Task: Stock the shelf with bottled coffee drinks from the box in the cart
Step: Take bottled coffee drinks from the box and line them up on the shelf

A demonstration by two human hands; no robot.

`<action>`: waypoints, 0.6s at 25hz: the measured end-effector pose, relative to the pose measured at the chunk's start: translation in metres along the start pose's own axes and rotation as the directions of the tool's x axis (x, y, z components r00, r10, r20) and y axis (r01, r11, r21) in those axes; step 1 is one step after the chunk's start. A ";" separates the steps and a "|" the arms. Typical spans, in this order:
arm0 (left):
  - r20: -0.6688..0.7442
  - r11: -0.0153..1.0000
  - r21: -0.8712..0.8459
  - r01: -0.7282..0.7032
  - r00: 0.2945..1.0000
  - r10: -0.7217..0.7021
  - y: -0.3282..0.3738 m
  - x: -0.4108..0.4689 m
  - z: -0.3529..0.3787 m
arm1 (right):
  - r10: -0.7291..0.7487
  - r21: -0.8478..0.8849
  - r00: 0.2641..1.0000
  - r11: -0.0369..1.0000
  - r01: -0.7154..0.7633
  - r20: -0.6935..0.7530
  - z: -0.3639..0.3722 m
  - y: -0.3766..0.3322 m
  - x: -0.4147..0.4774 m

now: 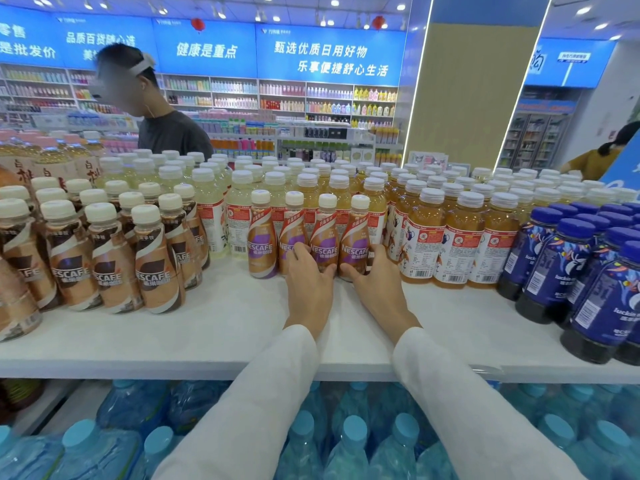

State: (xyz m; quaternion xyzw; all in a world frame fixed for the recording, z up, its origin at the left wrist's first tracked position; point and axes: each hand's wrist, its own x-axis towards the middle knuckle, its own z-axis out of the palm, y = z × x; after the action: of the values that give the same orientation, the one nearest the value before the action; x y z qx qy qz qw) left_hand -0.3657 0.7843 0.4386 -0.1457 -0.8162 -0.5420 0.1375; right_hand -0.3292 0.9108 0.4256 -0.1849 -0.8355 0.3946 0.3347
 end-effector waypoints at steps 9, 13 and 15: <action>0.012 0.999 0.019 0.044 0.999 -0.044 0.001 -0.014 -0.007 | 0.045 0.050 0.996 0.998 -0.048 0.074 -0.015 -0.015 -0.026; 0.057 0.996 0.084 0.009 0.998 -0.014 -0.003 -0.038 -0.030 | 0.061 -0.054 0.991 0.997 -0.054 0.118 -0.043 -0.015 -0.069; 0.077 0.991 0.132 0.020 0.997 -0.030 -0.007 -0.055 -0.047 | 0.051 -0.037 0.987 0.998 -0.046 0.152 -0.057 -0.015 -0.092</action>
State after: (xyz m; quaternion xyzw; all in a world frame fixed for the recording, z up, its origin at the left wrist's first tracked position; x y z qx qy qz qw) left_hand -0.3144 0.7334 0.4294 -0.1474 -0.8566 -0.4827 0.1077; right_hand -0.2245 0.8795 0.4261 -0.1796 -0.8604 0.4018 0.2568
